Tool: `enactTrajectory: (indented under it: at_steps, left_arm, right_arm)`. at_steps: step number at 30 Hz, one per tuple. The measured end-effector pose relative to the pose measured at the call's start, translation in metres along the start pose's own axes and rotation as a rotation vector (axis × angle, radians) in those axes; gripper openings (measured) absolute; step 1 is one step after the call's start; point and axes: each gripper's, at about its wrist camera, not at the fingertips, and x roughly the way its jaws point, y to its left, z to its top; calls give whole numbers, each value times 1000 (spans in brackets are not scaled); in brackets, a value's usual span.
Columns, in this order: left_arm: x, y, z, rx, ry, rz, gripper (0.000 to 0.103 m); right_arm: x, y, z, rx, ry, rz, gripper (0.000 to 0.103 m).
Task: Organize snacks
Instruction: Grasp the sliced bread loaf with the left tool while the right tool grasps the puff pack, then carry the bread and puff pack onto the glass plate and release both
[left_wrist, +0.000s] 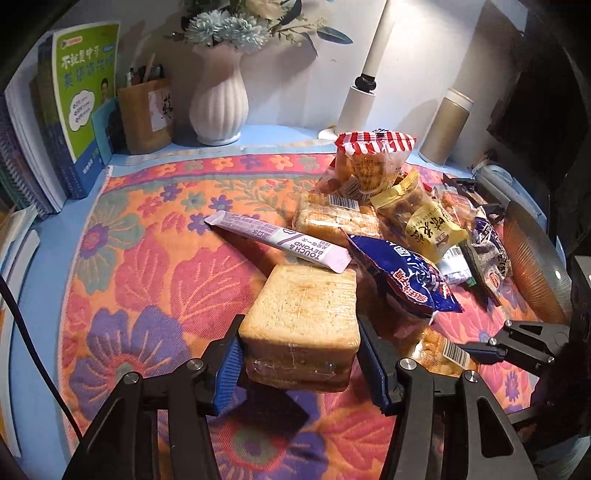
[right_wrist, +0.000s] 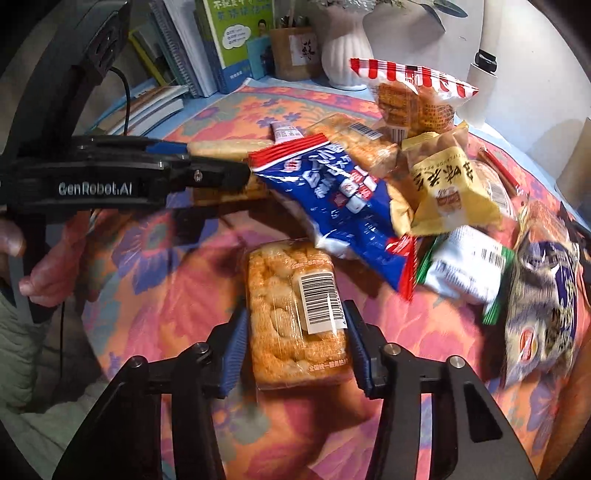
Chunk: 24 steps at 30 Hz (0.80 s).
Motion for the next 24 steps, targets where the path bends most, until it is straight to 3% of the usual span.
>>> enactTrajectory:
  at_steps: [4,12,19,24]
  left_arm:
    - [-16,4,-7,-9,-19,8,54]
    - [-48,-3,-12,-3,-75,8,53]
    - [-65,-29,-2,46,-122,-17,53]
    - [-70,-68,15,114,-154,-61,53]
  right_arm:
    - [-11,9,-10,30,-13,44,45]
    - [-47,15,-21,58,-82,42,45]
    - [-83,5,-35,93,-152,-17,45]
    - [-119,-21,-45,152,-220,-88,45]
